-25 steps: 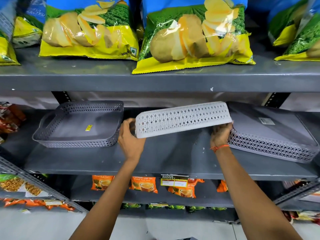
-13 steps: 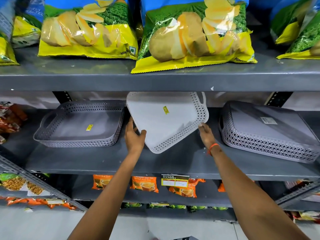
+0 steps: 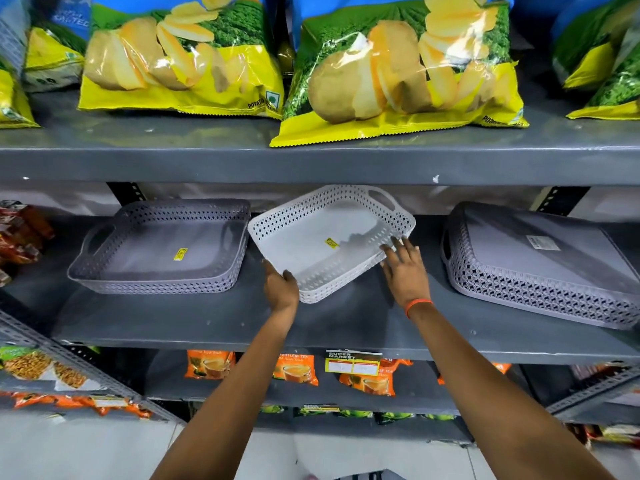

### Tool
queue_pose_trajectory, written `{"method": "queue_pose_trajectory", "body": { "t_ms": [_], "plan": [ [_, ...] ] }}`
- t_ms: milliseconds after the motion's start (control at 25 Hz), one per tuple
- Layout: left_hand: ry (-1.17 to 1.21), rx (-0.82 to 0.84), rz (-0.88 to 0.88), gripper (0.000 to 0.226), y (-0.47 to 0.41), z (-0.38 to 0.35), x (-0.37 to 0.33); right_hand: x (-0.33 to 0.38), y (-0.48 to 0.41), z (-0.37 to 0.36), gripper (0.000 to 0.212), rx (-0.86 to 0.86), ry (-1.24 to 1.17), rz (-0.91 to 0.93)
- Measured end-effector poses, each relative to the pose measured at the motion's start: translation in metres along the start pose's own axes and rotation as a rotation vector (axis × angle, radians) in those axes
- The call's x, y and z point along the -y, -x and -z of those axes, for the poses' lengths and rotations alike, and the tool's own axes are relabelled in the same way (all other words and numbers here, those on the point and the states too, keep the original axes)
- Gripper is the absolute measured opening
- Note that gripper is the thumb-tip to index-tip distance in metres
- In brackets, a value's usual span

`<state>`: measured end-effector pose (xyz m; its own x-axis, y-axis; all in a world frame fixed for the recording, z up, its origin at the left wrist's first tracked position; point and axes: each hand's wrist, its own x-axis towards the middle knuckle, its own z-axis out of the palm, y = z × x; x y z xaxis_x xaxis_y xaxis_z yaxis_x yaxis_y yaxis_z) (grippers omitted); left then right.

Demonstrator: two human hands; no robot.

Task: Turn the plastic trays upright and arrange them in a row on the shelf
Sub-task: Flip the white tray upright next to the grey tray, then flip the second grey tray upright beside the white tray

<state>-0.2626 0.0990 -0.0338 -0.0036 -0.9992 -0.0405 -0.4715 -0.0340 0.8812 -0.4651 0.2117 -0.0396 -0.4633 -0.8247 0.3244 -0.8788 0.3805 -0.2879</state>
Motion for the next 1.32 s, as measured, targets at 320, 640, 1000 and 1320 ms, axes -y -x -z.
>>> {"method": "queue_pose_trajectory", "body": {
  "t_ms": [320,640,1000,1320],
  "plan": [
    [-0.010,-0.189,0.051,0.023,-0.034,0.025,-0.001,0.038,0.060,-0.008,0.040,-0.257,-0.048,0.068],
    [-0.040,-0.188,0.057,0.021,-0.048,0.022,-0.008,0.057,0.071,-0.003,0.047,-0.268,-0.101,0.028],
    [-0.471,-0.136,-0.452,0.056,-0.009,-0.001,-0.031,0.037,0.062,0.017,0.046,-0.119,-0.227,0.088],
    [-0.301,0.079,-0.672,0.041,0.114,-0.121,-0.104,-0.076,0.071,0.077,0.043,-0.122,-0.135,0.078]
  ]
}}
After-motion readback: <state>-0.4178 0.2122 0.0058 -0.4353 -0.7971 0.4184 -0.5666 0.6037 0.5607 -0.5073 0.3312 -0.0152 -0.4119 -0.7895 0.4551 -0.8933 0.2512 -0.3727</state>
